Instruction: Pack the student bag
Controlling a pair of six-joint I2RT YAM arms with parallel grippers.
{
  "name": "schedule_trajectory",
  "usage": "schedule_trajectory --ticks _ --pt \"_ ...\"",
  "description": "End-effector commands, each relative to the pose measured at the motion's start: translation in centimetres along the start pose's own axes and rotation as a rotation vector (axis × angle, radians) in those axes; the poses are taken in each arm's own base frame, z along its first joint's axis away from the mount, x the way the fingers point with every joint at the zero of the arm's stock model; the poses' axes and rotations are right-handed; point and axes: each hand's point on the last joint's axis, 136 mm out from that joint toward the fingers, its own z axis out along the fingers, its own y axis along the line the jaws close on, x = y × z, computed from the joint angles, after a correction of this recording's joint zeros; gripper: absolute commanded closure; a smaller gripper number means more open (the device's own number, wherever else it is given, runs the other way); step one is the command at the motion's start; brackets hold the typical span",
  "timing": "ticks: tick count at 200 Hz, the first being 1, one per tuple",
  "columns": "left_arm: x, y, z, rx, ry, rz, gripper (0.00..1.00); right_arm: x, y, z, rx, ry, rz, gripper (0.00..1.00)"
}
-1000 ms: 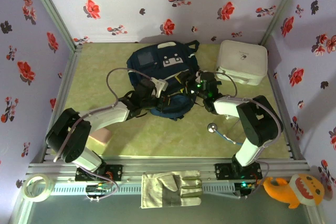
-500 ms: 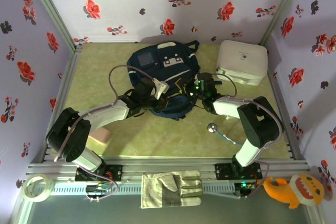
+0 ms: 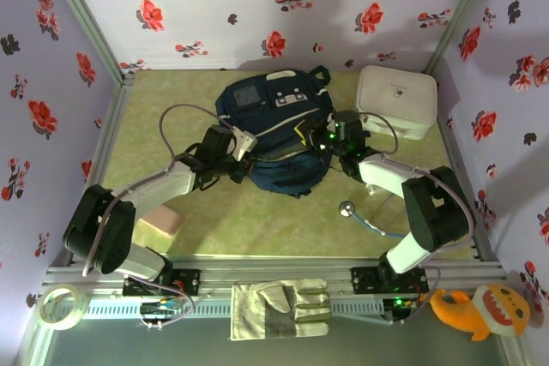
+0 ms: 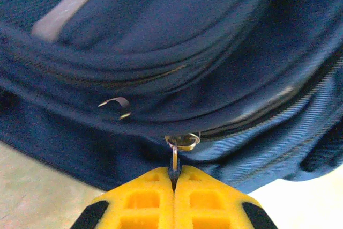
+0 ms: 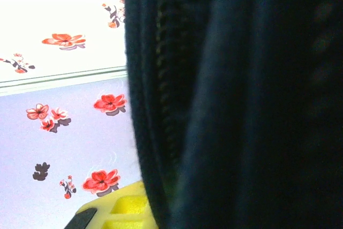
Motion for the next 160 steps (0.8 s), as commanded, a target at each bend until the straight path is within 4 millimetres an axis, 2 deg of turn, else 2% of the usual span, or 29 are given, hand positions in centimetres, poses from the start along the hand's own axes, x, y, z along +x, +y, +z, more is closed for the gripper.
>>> schedule_trajectory --ticks 1,32,60,102,160 --pt "-0.1 3.7 -1.0 -0.138 -0.009 -0.044 1.0 -3.0 5.1 -1.4 -0.124 -0.103 -0.077 0.9" --pt "-2.3 5.9 -0.5 -0.182 -0.045 -0.05 1.0 -2.7 5.3 -1.1 -0.134 -0.078 -0.079 0.89" --pt "-4.3 7.2 0.1 -0.18 -0.103 0.024 1.0 -2.3 5.2 -1.2 -0.127 -0.06 -0.089 0.9" --pt "-5.7 10.1 0.5 -0.204 -0.122 0.054 1.0 -2.3 5.4 -1.0 -0.125 -0.054 -0.095 0.89" --pt "-7.5 12.6 2.2 -0.202 -0.129 -0.096 1.0 -1.6 5.9 0.9 -0.146 -0.037 -0.072 0.89"
